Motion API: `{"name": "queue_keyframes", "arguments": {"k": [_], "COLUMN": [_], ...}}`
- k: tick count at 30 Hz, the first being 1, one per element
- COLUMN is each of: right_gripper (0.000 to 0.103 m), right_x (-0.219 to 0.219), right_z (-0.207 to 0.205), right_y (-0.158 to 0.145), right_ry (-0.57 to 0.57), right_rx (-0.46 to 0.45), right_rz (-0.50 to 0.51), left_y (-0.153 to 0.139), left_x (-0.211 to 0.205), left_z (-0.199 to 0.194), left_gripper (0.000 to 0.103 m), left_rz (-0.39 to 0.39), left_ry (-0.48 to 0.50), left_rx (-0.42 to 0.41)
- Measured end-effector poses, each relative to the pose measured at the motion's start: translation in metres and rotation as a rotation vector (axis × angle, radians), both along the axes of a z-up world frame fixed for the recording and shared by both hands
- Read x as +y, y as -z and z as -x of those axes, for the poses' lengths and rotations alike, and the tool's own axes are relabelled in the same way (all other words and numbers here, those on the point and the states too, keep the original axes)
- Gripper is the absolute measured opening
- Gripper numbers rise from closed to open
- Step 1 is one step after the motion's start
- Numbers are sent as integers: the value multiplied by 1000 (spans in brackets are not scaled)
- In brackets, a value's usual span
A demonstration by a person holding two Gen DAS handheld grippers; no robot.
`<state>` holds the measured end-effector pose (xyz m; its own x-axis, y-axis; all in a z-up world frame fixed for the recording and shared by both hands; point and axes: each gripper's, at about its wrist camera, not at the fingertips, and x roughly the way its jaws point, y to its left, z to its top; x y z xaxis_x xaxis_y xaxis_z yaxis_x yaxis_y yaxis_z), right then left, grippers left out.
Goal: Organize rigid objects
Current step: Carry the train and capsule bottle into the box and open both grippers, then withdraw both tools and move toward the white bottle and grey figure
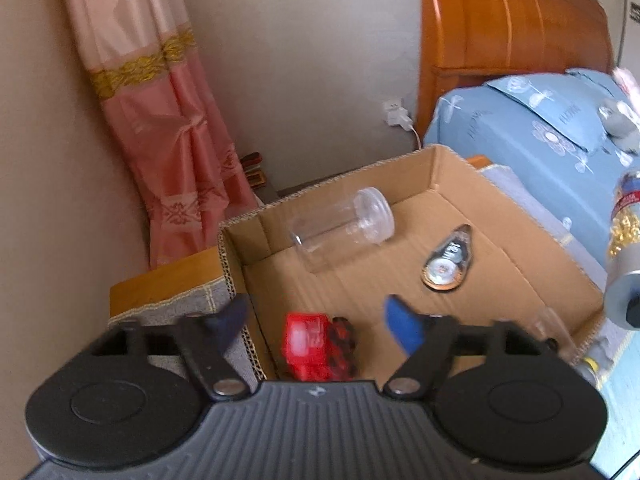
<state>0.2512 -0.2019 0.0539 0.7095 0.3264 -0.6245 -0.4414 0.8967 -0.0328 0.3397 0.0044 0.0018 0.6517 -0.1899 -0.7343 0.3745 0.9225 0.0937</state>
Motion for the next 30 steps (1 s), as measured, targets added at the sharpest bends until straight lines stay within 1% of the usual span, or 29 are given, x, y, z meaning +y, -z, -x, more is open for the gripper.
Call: {"name": "queue_keyframes", "arguments": {"k": [2,5,6,13,18,19,22,26,30], "right_gripper": [96,96,96,96,96,96,103,103,103], "right_x": [1,5,7,24,30,31,28,25,24], "right_z": [-8,-22,-26,-56,-67,-68,-62,-48,-32], "right_y": [2,4,5,14,22,22,18,6,-5], "right_ry": [7,15,16,41,69,71,80,85,80], "right_rx": [8,22,27,63,86,90,80,56,38], "right_rz": [-3,-4,-6,-12,-4,-3,-18,-24,-21], "left_y": [0,-2,-3,-14,-20,-21,-25,-32,-39], "left_x": [3,11,13,28,35,36,38,38,35], "left_z": [2,8,11,33,45,47,53,65,83], "left_gripper": [84,91,91,91,92,92,92,92,96], "left_rz": [0,14,16,19,28,29,30,36,31], "left_ry": [-8,-12,-14,-26,-36,-36,-36,-35,-26], "left_rx": [-7,-11,-12,-42,-57,-59,-67,-80,-102]}}
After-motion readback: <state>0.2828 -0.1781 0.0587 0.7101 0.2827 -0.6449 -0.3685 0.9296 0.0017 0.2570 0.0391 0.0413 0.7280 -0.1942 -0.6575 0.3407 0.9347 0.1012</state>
